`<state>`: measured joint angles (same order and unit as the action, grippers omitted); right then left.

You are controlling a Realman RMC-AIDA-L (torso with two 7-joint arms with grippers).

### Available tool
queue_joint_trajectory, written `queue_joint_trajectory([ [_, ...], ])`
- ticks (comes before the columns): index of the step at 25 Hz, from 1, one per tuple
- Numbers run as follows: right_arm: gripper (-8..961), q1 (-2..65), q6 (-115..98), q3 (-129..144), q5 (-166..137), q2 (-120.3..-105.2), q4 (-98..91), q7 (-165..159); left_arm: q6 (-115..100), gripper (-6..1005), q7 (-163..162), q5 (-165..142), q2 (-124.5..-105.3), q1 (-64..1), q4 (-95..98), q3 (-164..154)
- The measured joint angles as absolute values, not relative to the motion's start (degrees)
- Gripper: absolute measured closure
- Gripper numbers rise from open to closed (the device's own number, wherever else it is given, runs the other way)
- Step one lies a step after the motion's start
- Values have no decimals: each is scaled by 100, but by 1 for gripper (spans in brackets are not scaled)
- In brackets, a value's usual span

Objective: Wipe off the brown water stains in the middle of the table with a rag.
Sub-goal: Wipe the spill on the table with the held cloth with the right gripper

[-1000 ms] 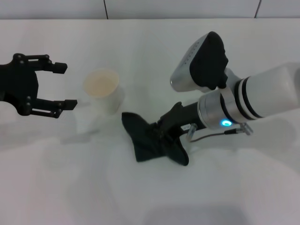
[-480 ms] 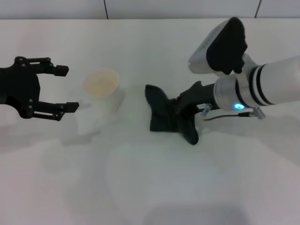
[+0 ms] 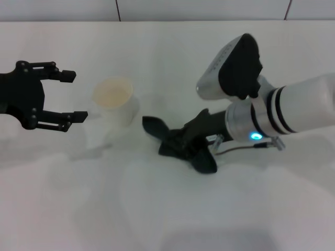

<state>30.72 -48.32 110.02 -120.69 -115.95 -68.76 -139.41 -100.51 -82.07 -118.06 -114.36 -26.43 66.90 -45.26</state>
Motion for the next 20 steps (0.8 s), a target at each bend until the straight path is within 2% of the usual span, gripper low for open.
queue_joint_trajectory([
  [20, 877, 3014, -5064, 10942, -11871, -11561, -6879, -13913, -10001, 138, -8149, -11800, -11437, -2654, 6688, -4526],
])
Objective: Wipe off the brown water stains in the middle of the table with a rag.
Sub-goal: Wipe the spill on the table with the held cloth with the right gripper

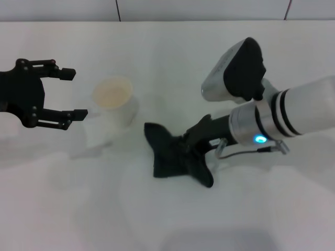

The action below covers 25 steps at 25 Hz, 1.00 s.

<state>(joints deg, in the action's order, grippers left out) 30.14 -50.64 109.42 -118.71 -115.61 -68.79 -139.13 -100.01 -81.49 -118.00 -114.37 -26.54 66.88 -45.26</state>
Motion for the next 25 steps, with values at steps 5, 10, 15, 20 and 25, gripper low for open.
queue_joint_trajectory([
  [5, 873, 2974, -4963, 10688, -12165, -11558, -6840, -13909, -9990, 138, -8147, -11802, -11442, -2643, 6675, -4526],
  [10, 869, 2835, -4997, 10302, -12217, -11532, -6863, -13847, -9930, 138, -8147, -11804, -11443, -2637, 6662, -4526],
  [15, 865, 2588, -5231, 9862, -12343, -11521, -7005, -13780, -9888, 138, -8159, -11803, -11443, -2647, 6662, -4526],
  [20, 861, 2403, -5540, 9499, -12345, -11516, -7087, -13709, -9837, 138, -8165, -11803, -11443, -2646, 6656, -4526],
  [25, 857, 2277, -5870, 9285, -12343, -11506, -7249, -13643, -9781, 138, -8162, -11798, -11437, -2626, 6649, -4526],
])
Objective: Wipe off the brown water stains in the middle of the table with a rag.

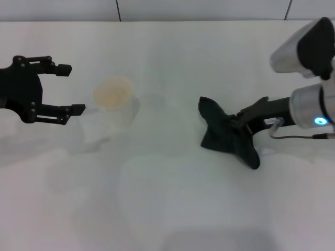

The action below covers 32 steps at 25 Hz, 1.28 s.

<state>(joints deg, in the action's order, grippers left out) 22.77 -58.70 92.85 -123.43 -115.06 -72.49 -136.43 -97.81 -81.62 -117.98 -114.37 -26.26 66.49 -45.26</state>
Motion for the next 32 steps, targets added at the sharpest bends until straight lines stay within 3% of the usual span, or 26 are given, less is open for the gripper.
queue_joint_trajectory([
  [19, 841, 2024, -6867, 8127, -12060, -11505, -7224, -12939, -9711, 139, -8162, -11795, -11440, -2628, 6644, -4517],
  [25, 658, 2016, -6930, 8090, -12041, -11507, -7262, -12882, -9711, 139, -8166, -11791, -11443, -2628, 6645, -4518],
  [30, 415, 1916, -7208, 7730, -11558, -11505, -7295, -12396, -9710, 139, -8171, -11751, -11443, -2627, 6644, -4492],
  [32, 370, 1827, -7366, 7533, -11224, -11503, -7269, -12058, -9714, 139, -8170, -11701, -11457, -2628, 6645, -4424],
])
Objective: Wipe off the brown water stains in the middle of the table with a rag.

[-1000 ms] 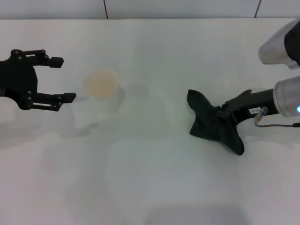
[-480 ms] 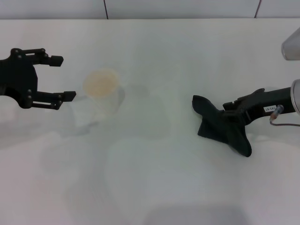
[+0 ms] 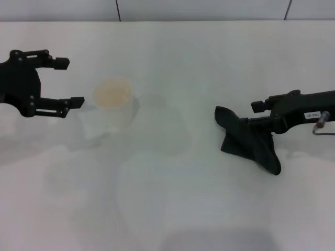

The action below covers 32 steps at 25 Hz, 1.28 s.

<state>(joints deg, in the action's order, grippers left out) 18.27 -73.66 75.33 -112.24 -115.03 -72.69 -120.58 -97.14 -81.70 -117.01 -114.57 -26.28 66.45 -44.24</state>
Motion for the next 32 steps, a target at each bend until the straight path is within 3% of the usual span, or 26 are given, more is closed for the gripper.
queue_joint_trajectory([
  [3, 302, 1705, -7599, 7341, -10918, -11498, -7232, -11561, -9734, 139, -8186, -11589, -11509, -2610, 6659, -4360],
  [21, 315, 1662, -8351, 6995, -10441, -11488, -6689, -9929, -9999, 139, -8352, -10796, -11874, -1954, 6874, -4421],
  [32, 317, 1689, -8424, 6984, -10456, -11487, -6669, -9930, -10168, 139, -8555, -10819, -11891, -1838, 6862, -4440],
])
